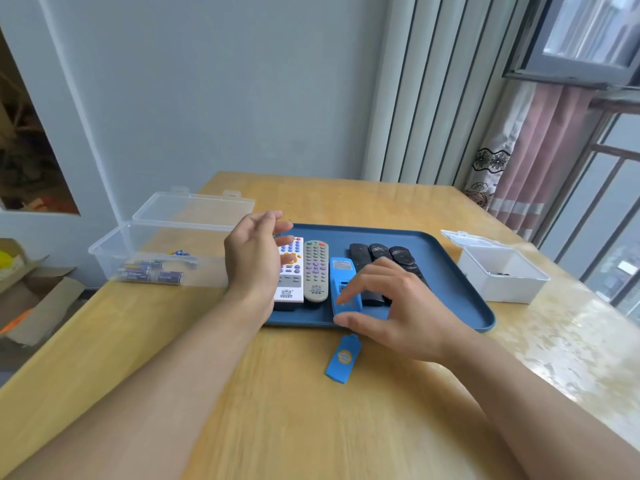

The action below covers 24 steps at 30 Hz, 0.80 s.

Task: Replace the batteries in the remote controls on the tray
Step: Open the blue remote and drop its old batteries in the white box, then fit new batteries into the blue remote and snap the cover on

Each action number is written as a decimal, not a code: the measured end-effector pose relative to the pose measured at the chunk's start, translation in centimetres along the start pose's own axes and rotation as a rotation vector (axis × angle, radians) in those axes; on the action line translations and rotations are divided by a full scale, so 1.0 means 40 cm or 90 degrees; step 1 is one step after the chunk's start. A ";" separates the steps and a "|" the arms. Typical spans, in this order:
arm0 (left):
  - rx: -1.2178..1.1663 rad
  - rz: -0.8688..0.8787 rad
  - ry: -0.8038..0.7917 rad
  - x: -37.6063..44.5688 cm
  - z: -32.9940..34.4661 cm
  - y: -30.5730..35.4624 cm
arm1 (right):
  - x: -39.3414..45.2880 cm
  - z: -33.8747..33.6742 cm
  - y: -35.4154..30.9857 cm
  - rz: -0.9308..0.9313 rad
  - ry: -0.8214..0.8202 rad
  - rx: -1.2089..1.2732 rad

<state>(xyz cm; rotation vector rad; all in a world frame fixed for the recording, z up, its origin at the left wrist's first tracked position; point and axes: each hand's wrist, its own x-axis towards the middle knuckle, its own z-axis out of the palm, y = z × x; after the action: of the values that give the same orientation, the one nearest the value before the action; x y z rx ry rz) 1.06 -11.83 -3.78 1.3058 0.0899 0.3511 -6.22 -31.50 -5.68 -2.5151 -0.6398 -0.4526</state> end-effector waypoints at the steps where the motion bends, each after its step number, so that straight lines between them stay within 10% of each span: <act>1: 0.018 0.028 0.007 0.002 -0.006 0.000 | 0.007 0.004 -0.007 -0.002 0.035 0.011; 8: 0.232 0.258 0.012 0.068 -0.092 0.045 | 0.139 0.049 -0.056 -0.009 0.123 -0.054; 11: 0.400 0.412 0.193 0.155 -0.220 0.047 | 0.240 0.079 -0.133 -0.067 0.106 -0.047; 14: 0.407 0.284 0.336 0.226 -0.334 0.025 | 0.343 0.112 -0.209 -0.078 0.035 -0.051; 18: 0.165 0.005 0.286 0.252 -0.369 0.019 | 0.458 0.176 -0.257 -0.037 -0.086 -0.078; 24: 0.034 -0.020 0.342 0.241 -0.374 0.024 | 0.536 0.240 -0.298 -0.030 -0.202 -0.147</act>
<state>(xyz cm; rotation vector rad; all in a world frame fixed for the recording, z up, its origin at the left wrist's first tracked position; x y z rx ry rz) 6.07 5.17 -5.59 1.2327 0.5739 0.6700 7.33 -9.66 0.17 -2.8268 -0.8076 -0.1483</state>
